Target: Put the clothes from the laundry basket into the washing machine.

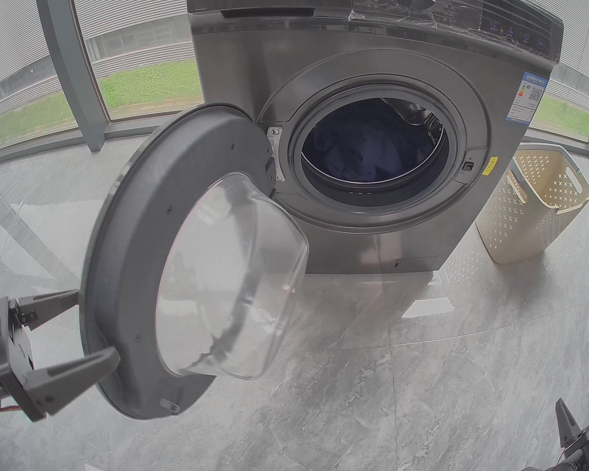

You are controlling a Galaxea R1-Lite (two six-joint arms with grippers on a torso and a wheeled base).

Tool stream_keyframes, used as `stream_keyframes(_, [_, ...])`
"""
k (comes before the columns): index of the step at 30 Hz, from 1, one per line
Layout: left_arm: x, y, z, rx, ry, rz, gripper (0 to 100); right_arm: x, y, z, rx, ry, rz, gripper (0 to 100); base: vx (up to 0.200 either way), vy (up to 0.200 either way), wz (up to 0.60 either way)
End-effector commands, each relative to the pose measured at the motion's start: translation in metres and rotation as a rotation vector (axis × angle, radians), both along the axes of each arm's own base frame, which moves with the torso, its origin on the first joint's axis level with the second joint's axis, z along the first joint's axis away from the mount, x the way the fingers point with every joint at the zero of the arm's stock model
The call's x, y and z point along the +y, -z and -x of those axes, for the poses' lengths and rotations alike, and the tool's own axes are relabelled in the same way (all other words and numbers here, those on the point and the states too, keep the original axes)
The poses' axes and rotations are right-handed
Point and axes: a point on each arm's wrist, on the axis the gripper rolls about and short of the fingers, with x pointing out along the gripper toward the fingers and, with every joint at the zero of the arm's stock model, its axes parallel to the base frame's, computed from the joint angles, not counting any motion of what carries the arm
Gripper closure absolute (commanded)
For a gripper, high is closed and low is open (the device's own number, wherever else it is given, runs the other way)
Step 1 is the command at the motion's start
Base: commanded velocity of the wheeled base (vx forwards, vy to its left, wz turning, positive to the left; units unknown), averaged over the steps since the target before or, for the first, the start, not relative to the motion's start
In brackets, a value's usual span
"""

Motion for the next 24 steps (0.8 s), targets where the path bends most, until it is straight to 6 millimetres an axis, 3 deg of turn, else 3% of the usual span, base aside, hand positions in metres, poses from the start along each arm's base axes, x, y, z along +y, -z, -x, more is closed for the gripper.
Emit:
stream_keyframes(1, [0.001,-0.004,0.021,-0.053,0.082,0.029,0,0.000,0.001,0.001,-0.013,-0.003,0.000,0,0.000,0.000,0.00])
stream_keyframes(5, [0.002,-0.012,0.018,-0.041,0.028,0.070,0,0.000,0.001,0.001,-0.013,-0.001,0.000,0,0.000,0.000,0.00])
stream_keyframes(11, [0.002,-0.007,-0.013,0.003,-0.140,-0.001,0,0.000,0.001,0.001,-0.013,-0.001,0.000,0,0.000,0.000,0.00])
stream_keyframes(18, [-0.017,0.012,-0.069,0.078,-0.153,-0.097,0,0.000,0.001,0.001,-0.013,-0.003,0.000,0,0.000,0.000,0.00])
stream_keyframes(24, [-0.044,0.012,-0.094,0.049,-0.113,-0.094,0,0.000,0.001,0.001,-0.013,-0.003,0.000,0,0.000,0.000,0.00])
